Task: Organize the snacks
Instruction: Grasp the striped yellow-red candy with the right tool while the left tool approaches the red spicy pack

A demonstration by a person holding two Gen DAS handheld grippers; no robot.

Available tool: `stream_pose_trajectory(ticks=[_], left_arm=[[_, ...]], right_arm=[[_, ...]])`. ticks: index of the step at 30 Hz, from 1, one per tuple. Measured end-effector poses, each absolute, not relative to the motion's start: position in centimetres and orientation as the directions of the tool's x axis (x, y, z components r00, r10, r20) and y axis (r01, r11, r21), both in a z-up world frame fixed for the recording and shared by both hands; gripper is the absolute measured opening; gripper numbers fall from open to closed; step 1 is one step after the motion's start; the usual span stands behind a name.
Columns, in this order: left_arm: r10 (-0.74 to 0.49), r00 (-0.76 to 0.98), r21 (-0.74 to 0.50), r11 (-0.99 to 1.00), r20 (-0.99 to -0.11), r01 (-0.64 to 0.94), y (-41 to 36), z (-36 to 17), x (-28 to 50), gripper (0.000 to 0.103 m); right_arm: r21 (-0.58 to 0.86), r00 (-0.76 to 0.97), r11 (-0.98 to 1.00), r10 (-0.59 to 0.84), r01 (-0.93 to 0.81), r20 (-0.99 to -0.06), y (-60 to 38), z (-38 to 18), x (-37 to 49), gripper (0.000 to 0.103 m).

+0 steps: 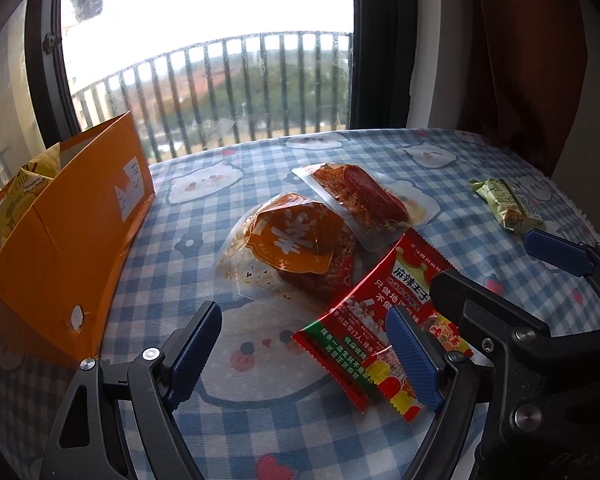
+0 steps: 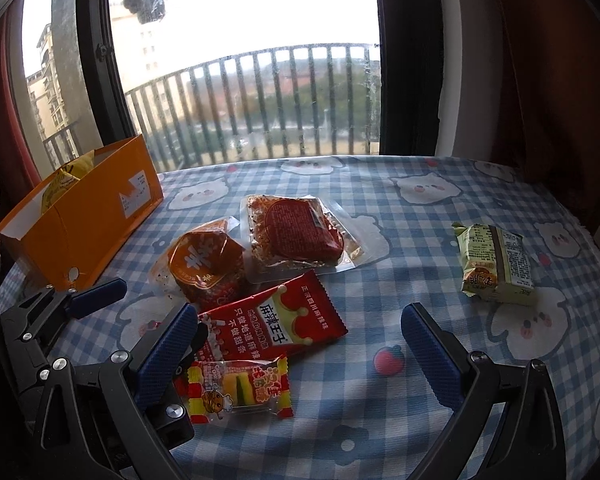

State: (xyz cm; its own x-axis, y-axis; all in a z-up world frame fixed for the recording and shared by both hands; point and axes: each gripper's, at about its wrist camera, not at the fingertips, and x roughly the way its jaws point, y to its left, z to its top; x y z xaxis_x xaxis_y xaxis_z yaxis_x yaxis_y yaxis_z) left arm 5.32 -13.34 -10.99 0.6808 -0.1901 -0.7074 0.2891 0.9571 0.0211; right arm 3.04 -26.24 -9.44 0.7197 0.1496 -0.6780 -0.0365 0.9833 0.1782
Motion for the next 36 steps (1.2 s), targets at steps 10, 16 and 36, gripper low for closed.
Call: stream_pose_trajectory(ticks=[10,16,36], left_arm=[[-0.180,0.636,0.041,0.948,-0.751,0.317,-12.4,-12.9,4.0,0.085],[-0.190,0.617,0.032,0.943,-0.764,0.330,-12.1,-13.5,3.7,0.086],[-0.182,0.643,0.070,0.936,-0.744,0.346,-13.7,-12.5,3.0,0.085]], right_arm=[[0.186,0.666,0.981,0.181,-0.065,-0.723,-24.3,-11.5,2.7,0.096],[0.237,0.615,0.969,0.231,-0.073,-0.754,-23.5,-12.7,3.1,0.082],[0.209,0.649,0.978,0.166,-0.011,-0.742,-25.2,-12.3,1.5,0.023]])
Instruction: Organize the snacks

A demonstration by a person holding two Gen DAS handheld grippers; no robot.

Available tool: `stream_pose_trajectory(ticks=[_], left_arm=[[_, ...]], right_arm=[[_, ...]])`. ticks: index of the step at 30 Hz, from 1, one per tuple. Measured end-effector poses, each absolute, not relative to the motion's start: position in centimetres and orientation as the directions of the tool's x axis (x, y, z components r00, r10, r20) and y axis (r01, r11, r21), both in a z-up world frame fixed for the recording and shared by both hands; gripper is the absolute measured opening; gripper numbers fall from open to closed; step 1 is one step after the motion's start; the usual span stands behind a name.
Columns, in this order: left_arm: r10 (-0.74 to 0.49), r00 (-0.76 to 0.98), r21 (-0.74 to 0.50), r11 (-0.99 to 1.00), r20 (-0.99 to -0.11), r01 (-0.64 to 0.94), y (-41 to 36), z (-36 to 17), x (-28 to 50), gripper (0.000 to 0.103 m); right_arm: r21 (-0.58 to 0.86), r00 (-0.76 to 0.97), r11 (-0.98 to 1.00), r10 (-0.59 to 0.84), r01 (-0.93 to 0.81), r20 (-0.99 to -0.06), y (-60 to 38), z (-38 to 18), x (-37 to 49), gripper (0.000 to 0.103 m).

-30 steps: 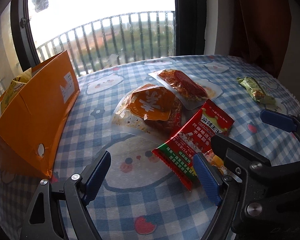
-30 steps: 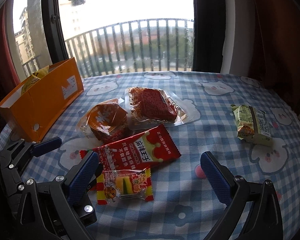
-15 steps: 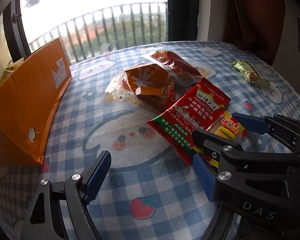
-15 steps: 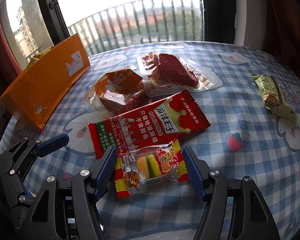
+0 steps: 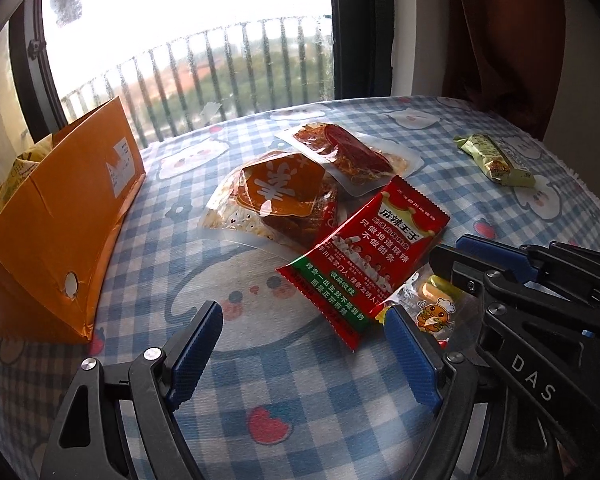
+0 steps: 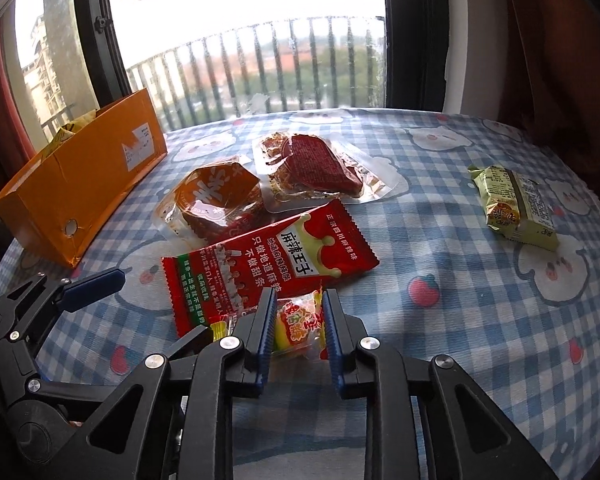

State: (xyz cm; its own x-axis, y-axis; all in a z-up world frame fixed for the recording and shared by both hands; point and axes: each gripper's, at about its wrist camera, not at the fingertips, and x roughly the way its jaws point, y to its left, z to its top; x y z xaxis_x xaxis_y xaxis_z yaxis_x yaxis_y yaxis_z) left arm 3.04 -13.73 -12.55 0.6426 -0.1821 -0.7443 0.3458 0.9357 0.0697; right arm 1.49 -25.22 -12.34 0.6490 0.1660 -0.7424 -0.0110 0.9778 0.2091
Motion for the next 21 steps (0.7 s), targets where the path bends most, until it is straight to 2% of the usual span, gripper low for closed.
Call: stream_pose_trajectory(ticks=[6,12,14,16,17,18,21], left_arm=[[-0.175,0.650,0.112,0.920,-0.740,0.376,-15.5,-12.5,3.1,0.084],[-0.185,0.620,0.096,0.915,-0.762,0.392,-17.1,-13.1,3.7,0.083],[-0.196,0.607,0.085,0.911,-0.770,0.403,-17.7,-13.2,3.6,0.083],[-0.214,0.588,0.069,0.904,-0.780,0.421,-18.4,-13.3,3.4,0.083],[-0.226,0.583,0.058,0.902,-0.781,0.427,-18.6,-13.3,3.2,0.083],[-0.236,0.573,0.051,0.898,-0.785,0.438,-18.9,-13.3,3.0,0.083],[-0.242,0.575,0.058,0.889,-0.782,0.454,-19.2,-13.2,2.5,0.083]], right_arm=[[0.226,0.642,0.974,0.173,0.000,-0.747,-26.3,-12.5,1.3,0.023],[0.254,0.645,0.967,0.183,0.018,-0.742,-27.3,-12.2,1.1,0.025],[0.250,0.645,0.968,0.176,0.024,-0.744,-27.5,-12.1,0.9,0.032],[0.257,0.644,0.966,0.177,0.031,-0.744,-27.9,-12.1,0.6,0.055],[0.257,0.648,0.966,0.171,0.039,-0.742,-28.0,-12.0,0.4,0.060],[0.245,0.653,0.968,0.151,0.054,-0.742,-28.2,-11.9,0.1,0.063],[0.223,0.654,0.970,0.108,0.095,-0.749,-28.8,-11.8,-0.5,0.063]])
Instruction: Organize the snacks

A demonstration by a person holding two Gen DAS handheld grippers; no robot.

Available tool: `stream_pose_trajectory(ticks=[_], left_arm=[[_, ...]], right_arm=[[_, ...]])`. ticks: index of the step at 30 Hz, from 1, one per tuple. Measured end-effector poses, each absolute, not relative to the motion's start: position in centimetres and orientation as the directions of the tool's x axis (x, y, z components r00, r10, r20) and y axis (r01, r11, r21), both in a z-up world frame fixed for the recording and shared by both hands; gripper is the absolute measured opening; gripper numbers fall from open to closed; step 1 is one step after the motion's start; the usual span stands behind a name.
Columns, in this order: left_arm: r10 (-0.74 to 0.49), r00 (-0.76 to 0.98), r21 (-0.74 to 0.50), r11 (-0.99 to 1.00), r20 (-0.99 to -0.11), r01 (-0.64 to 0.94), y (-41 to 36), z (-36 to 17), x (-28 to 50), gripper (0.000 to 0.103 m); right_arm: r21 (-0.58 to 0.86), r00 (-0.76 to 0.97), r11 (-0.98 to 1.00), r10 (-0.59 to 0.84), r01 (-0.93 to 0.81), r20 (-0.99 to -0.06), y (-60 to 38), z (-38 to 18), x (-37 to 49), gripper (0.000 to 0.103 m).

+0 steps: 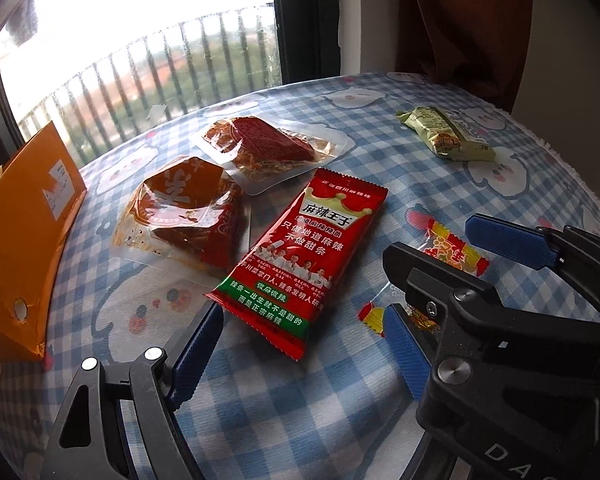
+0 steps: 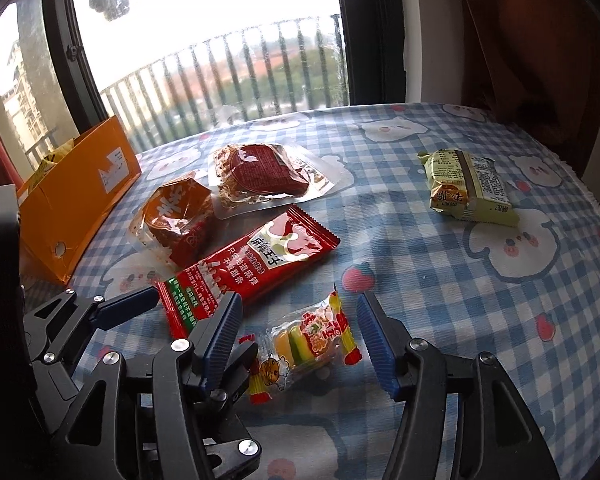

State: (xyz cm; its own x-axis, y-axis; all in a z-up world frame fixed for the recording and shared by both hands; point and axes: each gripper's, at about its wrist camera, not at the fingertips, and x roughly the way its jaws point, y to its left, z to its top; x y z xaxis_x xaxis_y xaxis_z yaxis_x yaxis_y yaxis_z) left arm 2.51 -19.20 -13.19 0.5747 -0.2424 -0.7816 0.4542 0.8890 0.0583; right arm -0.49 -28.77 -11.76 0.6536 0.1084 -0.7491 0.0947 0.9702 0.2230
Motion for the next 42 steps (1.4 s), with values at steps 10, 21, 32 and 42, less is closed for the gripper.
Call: stream_pose_trajectory(ticks=[10,21,32,42], left_arm=[[-0.240,0.583,0.052,0.897,-0.776,0.439,-17.2,-12.9,2.6,0.082],[-0.238,0.559,0.038,0.899,-0.794,0.437,-16.8,-13.6,2.9,0.082],[-0.214,0.600,0.091,0.896,-0.771,0.436,-18.5,-12.5,3.7,0.083],[-0.263,0.575,0.060,0.875,-0.774,0.481,-21.2,-11.9,6.7,0.077]], right_arm=[[0.309,0.598,0.933,0.143,0.184,-0.789,-28.6,-12.4,-1.8,0.063],[0.215,0.588,0.964,0.085,0.155,-0.804,-26.3,-13.5,0.9,0.045],[0.246,0.633,0.959,0.105,0.139,-0.767,-28.1,-12.9,1.2,0.038],[0.294,0.673,0.938,0.099,0.182,-0.733,-31.4,-12.3,2.5,0.038]])
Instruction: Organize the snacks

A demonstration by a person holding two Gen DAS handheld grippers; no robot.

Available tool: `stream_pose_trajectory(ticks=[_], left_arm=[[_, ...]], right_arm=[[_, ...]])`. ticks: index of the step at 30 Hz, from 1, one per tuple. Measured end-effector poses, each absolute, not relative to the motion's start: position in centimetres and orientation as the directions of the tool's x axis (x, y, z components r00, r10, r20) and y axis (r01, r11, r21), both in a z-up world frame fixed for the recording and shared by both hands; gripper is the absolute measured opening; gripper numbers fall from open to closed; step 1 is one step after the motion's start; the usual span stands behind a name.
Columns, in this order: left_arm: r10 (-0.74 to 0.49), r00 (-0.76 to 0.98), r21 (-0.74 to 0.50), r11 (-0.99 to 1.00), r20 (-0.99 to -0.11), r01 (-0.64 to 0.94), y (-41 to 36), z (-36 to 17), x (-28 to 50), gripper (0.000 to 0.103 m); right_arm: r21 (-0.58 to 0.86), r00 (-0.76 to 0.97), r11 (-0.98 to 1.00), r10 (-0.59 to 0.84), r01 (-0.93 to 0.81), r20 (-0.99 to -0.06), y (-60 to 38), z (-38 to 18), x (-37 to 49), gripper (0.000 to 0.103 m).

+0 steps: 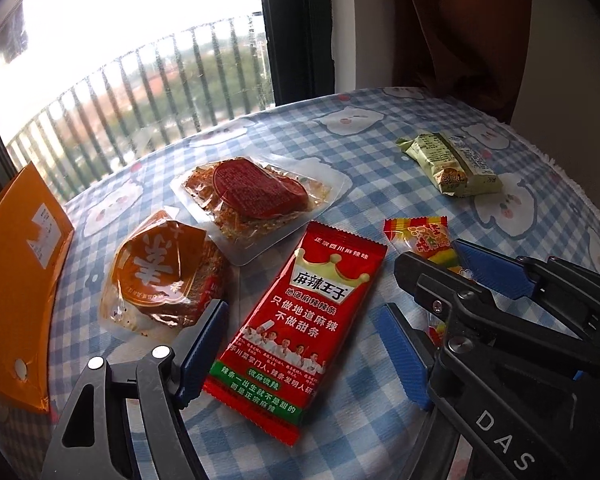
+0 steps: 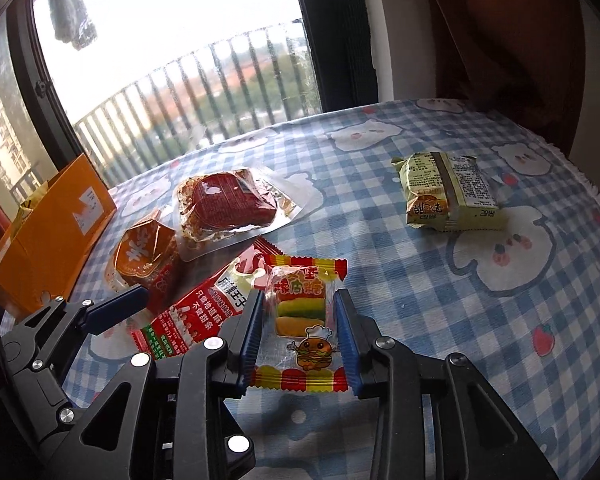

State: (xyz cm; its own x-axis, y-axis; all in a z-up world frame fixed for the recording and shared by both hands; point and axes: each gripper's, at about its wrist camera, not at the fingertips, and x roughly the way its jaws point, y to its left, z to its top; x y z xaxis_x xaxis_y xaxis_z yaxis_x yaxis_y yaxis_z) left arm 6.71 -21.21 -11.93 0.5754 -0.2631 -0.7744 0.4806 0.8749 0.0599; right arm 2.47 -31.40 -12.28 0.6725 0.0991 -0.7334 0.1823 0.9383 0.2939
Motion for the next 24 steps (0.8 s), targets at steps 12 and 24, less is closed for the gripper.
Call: stream_pose_trajectory(ticks=[12,24], left_arm=[[-0.307,0.537,0.002,0.867,-0.786,0.498,-21.7,-13.5,8.5,0.070],[-0.302,0.548,0.039,0.851,-0.780,0.524,-21.6,-13.2,6.4,0.046]], right_arm=[[0.333,0.651,0.922,0.129,0.199,-0.748,-32.0,-13.8,3.4,0.038],[0.312,0.636,0.928,0.117,0.204,-0.763,-31.0,-13.8,2.7,0.038]])
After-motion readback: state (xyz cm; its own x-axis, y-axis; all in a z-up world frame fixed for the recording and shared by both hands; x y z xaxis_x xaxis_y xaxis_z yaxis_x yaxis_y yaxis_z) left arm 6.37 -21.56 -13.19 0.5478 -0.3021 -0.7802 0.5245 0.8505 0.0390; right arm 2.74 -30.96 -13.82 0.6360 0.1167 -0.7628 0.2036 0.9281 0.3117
